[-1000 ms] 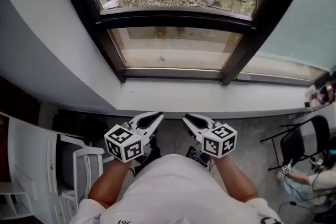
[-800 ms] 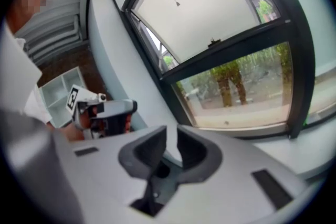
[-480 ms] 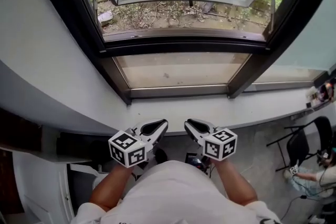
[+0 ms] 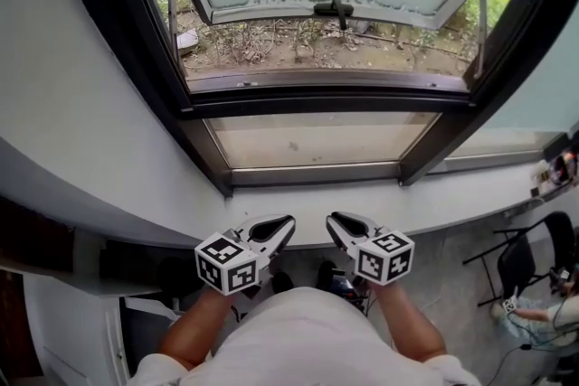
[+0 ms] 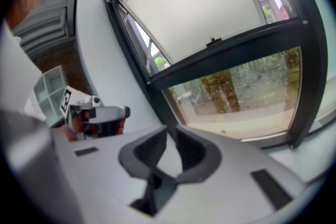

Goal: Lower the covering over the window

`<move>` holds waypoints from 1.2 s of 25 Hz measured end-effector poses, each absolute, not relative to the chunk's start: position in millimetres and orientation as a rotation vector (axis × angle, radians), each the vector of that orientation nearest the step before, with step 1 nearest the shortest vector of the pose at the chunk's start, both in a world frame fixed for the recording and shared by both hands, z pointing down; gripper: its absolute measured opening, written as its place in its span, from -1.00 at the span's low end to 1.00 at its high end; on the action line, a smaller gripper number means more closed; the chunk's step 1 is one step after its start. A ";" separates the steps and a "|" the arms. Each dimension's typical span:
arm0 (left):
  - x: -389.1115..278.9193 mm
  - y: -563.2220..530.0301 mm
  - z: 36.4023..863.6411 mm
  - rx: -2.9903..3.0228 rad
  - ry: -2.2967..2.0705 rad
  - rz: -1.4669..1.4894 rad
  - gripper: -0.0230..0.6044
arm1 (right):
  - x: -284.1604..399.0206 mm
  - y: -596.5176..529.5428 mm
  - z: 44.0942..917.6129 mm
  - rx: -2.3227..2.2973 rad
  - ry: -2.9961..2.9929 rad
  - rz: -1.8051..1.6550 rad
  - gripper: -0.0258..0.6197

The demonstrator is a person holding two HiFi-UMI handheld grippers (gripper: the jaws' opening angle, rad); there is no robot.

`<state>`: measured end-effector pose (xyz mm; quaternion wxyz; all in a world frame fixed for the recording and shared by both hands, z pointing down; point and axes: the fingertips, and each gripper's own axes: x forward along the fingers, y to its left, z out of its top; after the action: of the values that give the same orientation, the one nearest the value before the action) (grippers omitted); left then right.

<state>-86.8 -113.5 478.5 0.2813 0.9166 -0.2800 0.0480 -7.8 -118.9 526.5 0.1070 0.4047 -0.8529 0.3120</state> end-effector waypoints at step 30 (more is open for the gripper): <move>-35.8 -173.9 450.9 2.486 -0.930 0.119 -0.83 | 49.2 -190.6 494.4 1.103 -2.606 0.764 -0.75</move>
<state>-35.8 -173.9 450.9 0.2398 0.9084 -0.3397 0.0434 49.2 -190.6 494.4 0.1049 0.3741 -0.8842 0.2593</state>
